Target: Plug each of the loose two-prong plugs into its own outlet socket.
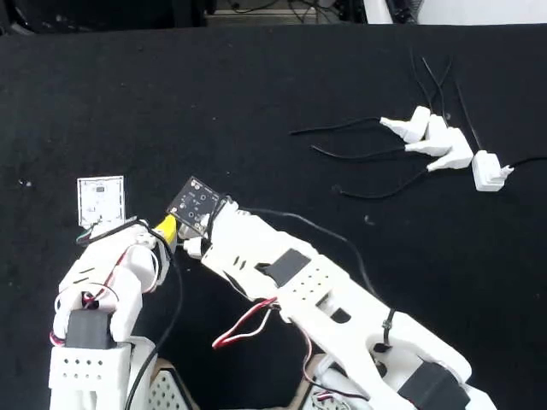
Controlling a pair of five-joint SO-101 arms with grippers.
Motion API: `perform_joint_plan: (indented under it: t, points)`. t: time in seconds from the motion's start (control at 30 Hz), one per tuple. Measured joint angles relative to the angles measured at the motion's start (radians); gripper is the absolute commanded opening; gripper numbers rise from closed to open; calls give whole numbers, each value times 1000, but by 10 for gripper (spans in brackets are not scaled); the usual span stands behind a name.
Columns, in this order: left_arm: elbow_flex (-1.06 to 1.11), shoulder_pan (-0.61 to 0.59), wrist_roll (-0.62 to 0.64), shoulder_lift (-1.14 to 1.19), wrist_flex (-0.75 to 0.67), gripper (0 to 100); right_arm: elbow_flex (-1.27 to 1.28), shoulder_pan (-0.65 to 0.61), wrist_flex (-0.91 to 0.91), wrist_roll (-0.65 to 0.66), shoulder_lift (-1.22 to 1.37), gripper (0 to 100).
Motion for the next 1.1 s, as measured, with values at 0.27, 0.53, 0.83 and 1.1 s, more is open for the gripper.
perform_joint_plan:
  t: [0.27, 0.53, 0.83, 1.1]
  points:
    - [0, 5, -8, -5, -2, 206, 0, 0, 0, 0, 0, 11]
    - [-18, -161, 44, -91, -32, 206, 0, 0, 0, 0, 0, 11]
    - [-14, 3, -32, -252, 49, 206, 0, 0, 0, 0, 0, 11]
    - [104, 63, -109, -230, -18, 206, 0, 0, 0, -3, 0, 11]
